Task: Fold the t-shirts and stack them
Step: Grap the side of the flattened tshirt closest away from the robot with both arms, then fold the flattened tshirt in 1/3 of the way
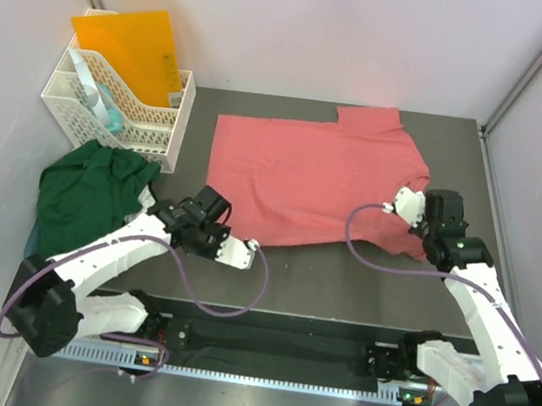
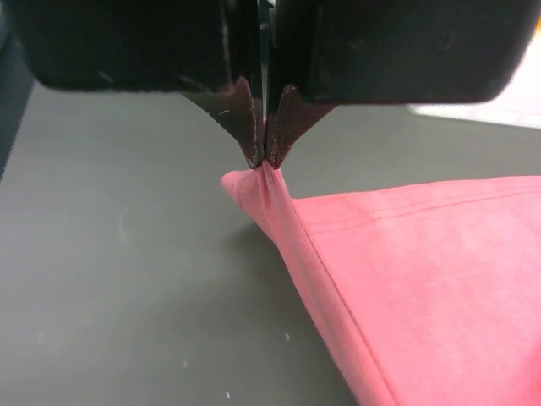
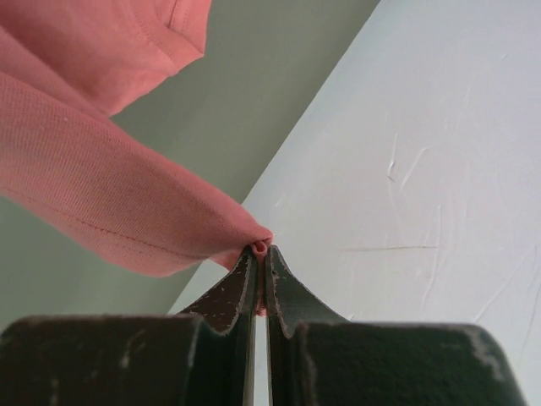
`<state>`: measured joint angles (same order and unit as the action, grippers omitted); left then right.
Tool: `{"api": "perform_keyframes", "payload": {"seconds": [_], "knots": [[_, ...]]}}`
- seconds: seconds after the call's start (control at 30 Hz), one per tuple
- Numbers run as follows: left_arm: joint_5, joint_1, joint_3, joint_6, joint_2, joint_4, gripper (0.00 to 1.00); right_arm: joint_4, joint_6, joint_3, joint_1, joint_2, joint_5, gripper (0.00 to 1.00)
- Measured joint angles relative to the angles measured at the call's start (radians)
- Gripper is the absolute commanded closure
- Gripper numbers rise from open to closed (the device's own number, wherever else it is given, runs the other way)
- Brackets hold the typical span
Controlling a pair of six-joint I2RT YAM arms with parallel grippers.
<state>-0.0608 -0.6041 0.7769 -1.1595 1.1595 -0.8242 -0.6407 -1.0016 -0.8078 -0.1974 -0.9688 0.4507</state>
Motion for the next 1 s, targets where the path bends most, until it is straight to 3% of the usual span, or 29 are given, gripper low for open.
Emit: {"api": "perform_keyframes", "payload": {"seconds": [0.47,1.0], "knots": [[0.150,-0.001,-0.064,-0.173,-0.120,-0.015,1.00,0.076,-0.017,0.008,0.056,-0.040,-0.037,1.00],[0.226,-0.001,-0.078,-0.333,-0.196,-0.111,1.00,-0.138,-0.169,-0.051,0.096,-0.007,-0.265,1.00]]}}
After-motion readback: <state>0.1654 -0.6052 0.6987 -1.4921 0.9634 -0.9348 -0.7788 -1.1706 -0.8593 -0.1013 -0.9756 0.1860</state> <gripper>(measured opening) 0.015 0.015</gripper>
